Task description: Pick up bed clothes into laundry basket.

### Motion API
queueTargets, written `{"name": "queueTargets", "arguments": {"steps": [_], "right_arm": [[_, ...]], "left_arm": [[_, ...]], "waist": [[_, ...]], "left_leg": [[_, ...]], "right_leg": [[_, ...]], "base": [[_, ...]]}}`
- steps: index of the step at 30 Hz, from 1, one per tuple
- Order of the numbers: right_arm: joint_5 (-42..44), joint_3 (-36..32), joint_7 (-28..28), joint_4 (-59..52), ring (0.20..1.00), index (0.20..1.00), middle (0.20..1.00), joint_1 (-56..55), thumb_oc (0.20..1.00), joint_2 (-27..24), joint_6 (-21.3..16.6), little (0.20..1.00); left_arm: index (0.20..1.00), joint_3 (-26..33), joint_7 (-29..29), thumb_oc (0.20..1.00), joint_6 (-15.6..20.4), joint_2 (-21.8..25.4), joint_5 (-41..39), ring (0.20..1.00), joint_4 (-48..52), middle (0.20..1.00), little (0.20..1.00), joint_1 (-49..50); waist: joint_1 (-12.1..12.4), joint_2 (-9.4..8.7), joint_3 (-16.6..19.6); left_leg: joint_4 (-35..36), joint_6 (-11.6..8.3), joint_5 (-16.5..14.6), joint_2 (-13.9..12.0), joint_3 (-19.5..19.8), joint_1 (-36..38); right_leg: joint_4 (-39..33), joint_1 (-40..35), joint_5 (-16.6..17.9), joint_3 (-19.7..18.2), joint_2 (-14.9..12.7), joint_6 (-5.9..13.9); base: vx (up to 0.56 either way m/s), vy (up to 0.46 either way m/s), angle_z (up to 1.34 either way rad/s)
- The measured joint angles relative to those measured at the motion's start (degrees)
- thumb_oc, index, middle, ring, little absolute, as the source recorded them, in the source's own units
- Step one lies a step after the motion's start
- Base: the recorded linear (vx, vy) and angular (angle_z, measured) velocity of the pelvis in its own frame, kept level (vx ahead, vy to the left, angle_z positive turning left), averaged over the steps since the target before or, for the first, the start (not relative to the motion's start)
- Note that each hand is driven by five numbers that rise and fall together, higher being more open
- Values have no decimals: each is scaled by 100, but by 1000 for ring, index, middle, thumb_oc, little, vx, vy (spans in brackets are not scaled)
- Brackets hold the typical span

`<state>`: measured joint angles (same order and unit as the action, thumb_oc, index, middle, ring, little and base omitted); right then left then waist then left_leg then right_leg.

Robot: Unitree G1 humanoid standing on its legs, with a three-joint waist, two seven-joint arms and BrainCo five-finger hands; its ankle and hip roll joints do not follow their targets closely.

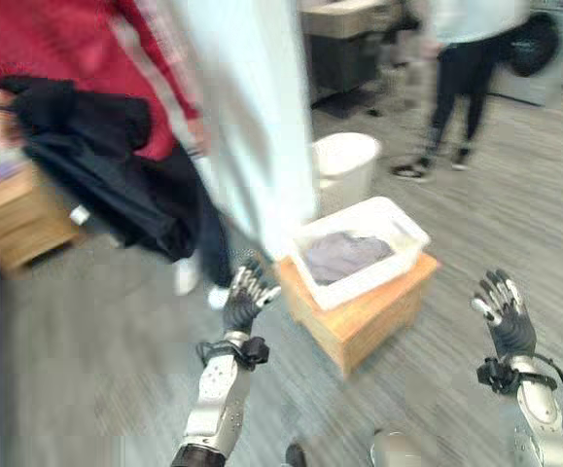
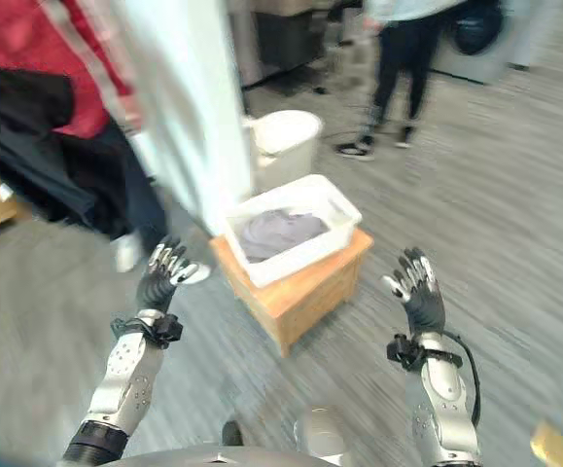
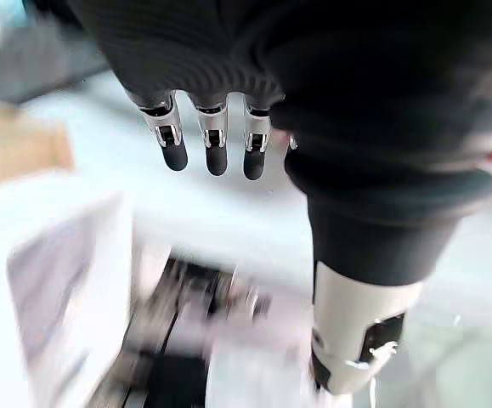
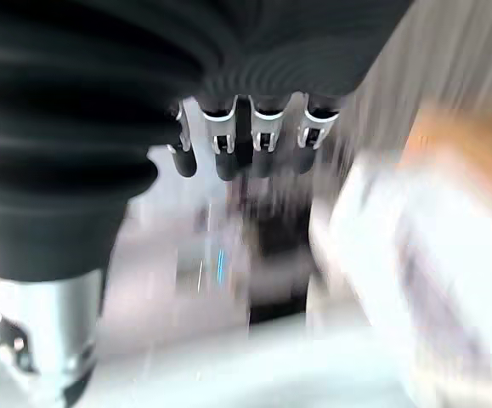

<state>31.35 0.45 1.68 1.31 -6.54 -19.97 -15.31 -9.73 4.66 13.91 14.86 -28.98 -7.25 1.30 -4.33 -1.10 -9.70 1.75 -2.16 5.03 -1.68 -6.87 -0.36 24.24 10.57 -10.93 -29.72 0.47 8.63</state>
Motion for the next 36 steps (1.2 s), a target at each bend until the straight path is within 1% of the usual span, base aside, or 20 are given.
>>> {"name": "queueTargets", "arguments": {"steps": [1, 2, 3, 5, 6, 7, 10, 12, 15, 17, 18, 20, 21, 22, 23, 25, 26, 27, 29, 36], "right_arm": [[18, -4, -85, -16, 1000, 1000, 1000, 211, 1000, -103, 48, 1000], [26, -112, -118, -342, 1000, 1000, 1000, -116, 1000, -205, 46, 1000], [26, 64, -184, -242, 1000, 1000, 1000, -272, 1000, -241, -45, 1000], [10, 332, -402, 84, 1000, 1000, 1000, -61, 1000, -321, 113, 1000], [11, 385, -419, 101, 1000, 1000, 1000, -32, 1000, -315, 129, 1000], [9, 442, -534, 90, 1000, 1000, 1000, -74, 1000, -447, 144, 1000], [16, 477, -592, 80, 1000, 1000, 1000, -205, 1000, -328, 252, 1000], [22, 452, -602, -142, 1000, 1000, 1000, -403, 1000, -431, 250, 1000], [128, 213, -593, -163, 1000, 1000, 1000, -558, 1000, -324, 230, 1000], [127, 214, -597, -193, 1000, 1000, 1000, -626, 1000, -449, 234, 1000], [128, 185, -596, -220, 1000, 1000, 1000, -593, 1000, -435, 227, 1000], [156, -136, -560, -326, 1000, 1000, 1000, -919, 1000, -276, 193, 1000], [243, -241, -540, -320, 1000, 1000, 1000, -1083, 1000, -394, 195, 1000], [242, -216, -525, -309, 1000, 1000, 1000, -1045, 1000, -499, 205, 1000], [235, -153, -553, -168, 1000, 1000, 1000, -913, 1000, -319, 244, 1000], [235, -111, -528, -121, 1000, 1000, 1000, -897, 1000, -300, 246, 1000], [236, -41, -530, -94, 1000, 1000, 1000, -880, 1000, -291, 254, 1000], [234, 88, -552, -79, 1000, 1000, 1000, -800, 1000, -220, 256, 1000], [217, 216, -594, -75, 1000, 1000, 1000, -828, 1000, -187, 259, 1000], [2, 320, -619, 181, 1000, 1000, 1000, -774, 1000, -53, 323, 1000]], "left_arm": [[1000, -8, 23, 1000, -26, -63, -17, 1000, -156, 1000, 1000, -98], [1000, 79, -21, 1000, 24, -385, -12, 1000, 53, 1000, 1000, 57], [1000, 152, -74, 1000, 102, -545, -18, 1000, 210, 1000, 1000, 368], [1000, 331, -62, 1000, 123, -470, -76, 1000, -112, 1000, 1000, 527], [1000, 353, -71, 1000, 102, -421, -108, 1000, -188, 1000, 1000, 581], [1000, 609, -97, 1000, 49, -354, -137, 1000, -483, 1000, 1000, 621], [1000, 996, -68, 1000, -36, -82, -162, 1000, -756, 1000, 1000, 761], [1000, 998, -98, 1000, -30, -65, -201, 1000, -702, 1000, 1000, 785], [1000, 806, -164, 1000, -72, -98, -222, 1000, -692, 1000, 1000, 606], [1000, 728, -222, 1000, -50, -145, -220, 1000, -467, 1000, 1000, 493], [1000, 720, -227, 1000, -35, -120, -220, 1000, -437, 1000, 1000, 412], [1000, 521, -225, 1000, -75, -181, -188, 1000, -611, 1000, 1000, -150], [1000, 300, -242, 1000, -20, -249, -127, 1000, -513, 1000, 1000, -292], [1000, 249, -243, 1000, -23, -240, -114, 1000, -386, 1000, 1000, -336], [1000, 285, -234, 1000, -23, -105, -102, 1000, -282, 1000, 1000, -344], [1000, 243, -227, 1000, -54, -10, -29, 1000, -280, 1000, 1000, -351], [1000, 230, -228, 1000, -23, 56, 40, 1000, -313, 1000, 1000, -326], [1000, 226, -223, 1000, -24, 230, 62, 1000, -430, 1000, 1000, -404], [1000, 244, -222, 1000, -30, 291, 125, 1000, -616, 1000, 1000, -422], [1000, 421, -93, 1000, -29, 329, 228, 1000, -516, 1000, 1000, 20]], "waist": [[198, 329, -56], [440, 564, -168], [453, 412, -26], [570, 294, -94], [677, 245, -97], [493, 233, -289], [334, -129, -431], [290, -372, -399], [-165, -328, -426], [-202, -95, -366], [-245, 77, -361], [-611, 177, -380], [-818, 397, -268], [-807, 562, -205], [-700, 482, -213], [-797, 541, -271], [-819, 566, -268], [-831, 533, -298], [-806, 456, -262], [-468, 12, -15]], "left_leg": [[-542, 328, 102, -68, 358, -466], [-795, -237, -142, -358, 929, -678], [-532, -334, -161, -360, 959, -646], [-602, -272, -127, -466, 946, -914], [-568, -273, -163, -453, 898, -907], [-728, -239, -485, -659, 561, -916], [-1748, -290, -548, -953, -640, -676], [-2206, -371, -606, -944, -1068, -470], [-2862, -771, -1005, -1270, -1910, 96], [-2755, -866, -1259, -1399, -2171, 708], [-2580, -895, -1381, -1435, -2327, 902], [-1970, -966, -1546, -1097, -2672, 1032], [-985, -648, -1489, -613, -2585, 1036], [-546, -347, -1585, -498, -2442, 1070], [-249, 44, -1320, -155, -2355, 942], [-176, 289, -1232, -24, -2017, 823], [-95, 408, -1068, 26, -1885, 762], [-40, 498, -958, 44, -1770, 704], [94, 535, -849, 122, -1635, 747], [343, 513, -646, 445, -1143, 744]], "right_leg": [[305, -12, -158, 166, 248, 204], [1988, -50, -564, 322, 1171, -246], [1143, -583, -642, 899, 1178, -1073], [147, -899, -492, 1176, 1163, -1517], [125, -850, -393, 1287, 1181, -1578], [-187, -919, -88, 1986, 1061, -1549], [-768, -1181, 143, 2948, 768, -1704], [-840, -1031, 237, 3196, 512, -1699], [-1620, -1263, 659, 4198, 128, -1539], [-1623, -1052, 710, 4480, 35, -1464], [-1658, -996, 789, 4680, 19, -1265], [-1655, -1006, 956, 5686, -541, -1096], [-1467, -705, 1115, 5708, -802, -841], [-1370, -461, 1155, 5525, -757, -717], [-1333, -311, 1289, 4794, -1021, -583], [-1123, -106, 1428, 4061, -1090, -323], [-971, 67, 1278, 3151, -858, -227], [-905, 157, 1137, 1706, -448, 55], [-1128, 101, 1135, 1477, -359, 51], [-2321, -648, 1558, 2007, -760, -5]], "base": [[-617, -919, 250], [-335, -586, 186], [-271, -438, 206], [-389, -312, 156], [-362, -213, 143], [-383, -109, 132], [-351, -91, 157], [-279, -16, 127], [-142, 41, 176], [-216, 210, 153], [-355, 518, 123], [-240, 431, 242], [-128, 218, 217], [-131, 195, 154], [-265, 279, 56], [-172, 176, 83], [-27, 162, 83], [-27, 161, 55], [-66, 30, 50], [-21, -15, 41]]}}
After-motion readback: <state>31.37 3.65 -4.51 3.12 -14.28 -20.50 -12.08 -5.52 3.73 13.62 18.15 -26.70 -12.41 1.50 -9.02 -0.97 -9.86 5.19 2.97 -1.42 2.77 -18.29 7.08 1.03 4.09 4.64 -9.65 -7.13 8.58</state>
